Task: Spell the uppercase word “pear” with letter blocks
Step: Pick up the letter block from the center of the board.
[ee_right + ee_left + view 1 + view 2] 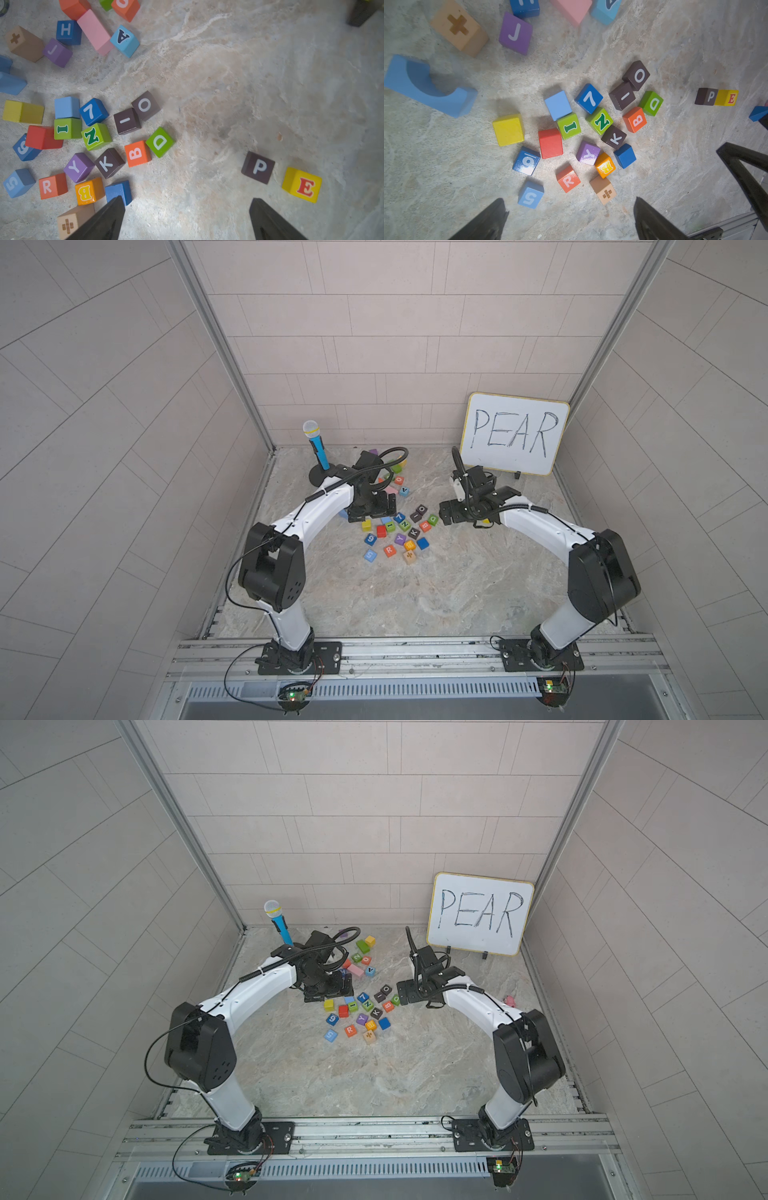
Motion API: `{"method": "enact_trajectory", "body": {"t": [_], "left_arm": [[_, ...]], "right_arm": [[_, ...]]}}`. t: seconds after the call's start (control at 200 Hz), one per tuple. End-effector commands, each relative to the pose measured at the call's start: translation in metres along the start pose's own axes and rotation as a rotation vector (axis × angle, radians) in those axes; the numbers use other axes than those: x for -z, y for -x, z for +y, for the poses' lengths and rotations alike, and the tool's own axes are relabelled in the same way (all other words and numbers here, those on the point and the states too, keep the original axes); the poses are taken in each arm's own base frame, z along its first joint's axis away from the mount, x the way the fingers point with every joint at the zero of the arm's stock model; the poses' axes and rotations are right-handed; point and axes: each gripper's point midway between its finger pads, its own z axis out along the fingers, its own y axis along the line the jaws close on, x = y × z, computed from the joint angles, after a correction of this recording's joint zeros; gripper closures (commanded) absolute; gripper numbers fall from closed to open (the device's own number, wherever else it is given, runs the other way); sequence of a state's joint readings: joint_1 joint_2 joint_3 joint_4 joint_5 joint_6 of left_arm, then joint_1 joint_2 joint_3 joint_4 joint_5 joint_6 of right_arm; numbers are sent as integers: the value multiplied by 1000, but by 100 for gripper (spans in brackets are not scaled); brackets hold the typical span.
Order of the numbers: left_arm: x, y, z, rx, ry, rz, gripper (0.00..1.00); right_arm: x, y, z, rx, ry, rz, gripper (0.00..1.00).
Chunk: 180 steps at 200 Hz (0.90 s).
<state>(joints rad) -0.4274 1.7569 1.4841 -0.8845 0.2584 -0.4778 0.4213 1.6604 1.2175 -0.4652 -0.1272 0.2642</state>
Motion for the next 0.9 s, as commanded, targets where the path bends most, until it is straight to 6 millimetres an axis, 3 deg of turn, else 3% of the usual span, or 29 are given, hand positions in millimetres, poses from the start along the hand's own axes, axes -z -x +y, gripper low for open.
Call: {"method": "enact_trajectory", "body": {"t": [0.0, 0.265, 0.46, 0.896], "left_arm": [[-1, 4, 4, -12, 6, 22, 0], [-3, 11, 8, 35, -36, 27, 0], [-11, 2, 9, 60, -58, 44, 0], [-18, -4, 12, 74, -67, 58, 0]], "right_arm": [[-12, 30, 18, 148, 31, -58, 6], [-75, 83, 48, 433, 120, -97, 18], [-97, 114, 69, 483, 195, -168, 22], [-150, 117, 90, 538, 228, -102, 37]]}}
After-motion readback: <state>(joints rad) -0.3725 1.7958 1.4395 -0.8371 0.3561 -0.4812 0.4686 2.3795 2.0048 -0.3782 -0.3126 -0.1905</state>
